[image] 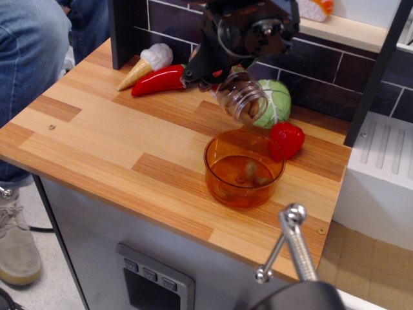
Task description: Pour almonds in pot
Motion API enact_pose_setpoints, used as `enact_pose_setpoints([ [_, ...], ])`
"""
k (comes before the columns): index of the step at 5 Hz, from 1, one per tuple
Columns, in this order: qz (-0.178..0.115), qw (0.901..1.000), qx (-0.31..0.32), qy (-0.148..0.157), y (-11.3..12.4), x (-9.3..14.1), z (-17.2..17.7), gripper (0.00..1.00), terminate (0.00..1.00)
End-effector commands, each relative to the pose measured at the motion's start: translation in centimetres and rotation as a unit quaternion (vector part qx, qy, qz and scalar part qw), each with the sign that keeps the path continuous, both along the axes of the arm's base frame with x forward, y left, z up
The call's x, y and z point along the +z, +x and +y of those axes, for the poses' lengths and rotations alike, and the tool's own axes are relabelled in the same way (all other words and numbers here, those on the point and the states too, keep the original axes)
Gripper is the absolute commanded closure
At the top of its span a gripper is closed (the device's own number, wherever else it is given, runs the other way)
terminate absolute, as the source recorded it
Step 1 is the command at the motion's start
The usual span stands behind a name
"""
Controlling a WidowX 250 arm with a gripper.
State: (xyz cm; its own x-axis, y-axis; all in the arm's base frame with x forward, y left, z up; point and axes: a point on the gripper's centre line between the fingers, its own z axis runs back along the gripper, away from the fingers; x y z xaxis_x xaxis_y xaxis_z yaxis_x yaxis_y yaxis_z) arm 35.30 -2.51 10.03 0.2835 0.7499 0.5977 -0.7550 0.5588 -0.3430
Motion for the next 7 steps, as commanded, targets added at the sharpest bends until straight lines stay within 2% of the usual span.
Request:
enact_pose_setpoints([
  [1, -0.071, 0.9968, -0.026, 0.026, 0.5, 1.0, -0.1, 1.0, 0.0],
  [2, -0.066, 0.997, -0.028, 0.03, 0.5, 0.8, -0.2, 1.0, 0.0],
  [4, -0.081, 0.9915, -0.077, 0.066, -0.7, 0.3, -0.1, 1.0, 0.0],
  [6, -0.076, 0.9909, -0.087, 0.069, -1.4, 0.2, 0.3, 1.0, 0.0],
  [7, -0.062, 0.9934, -0.081, 0.053, -1.1, 0.8, -0.1, 1.0, 1.0],
])
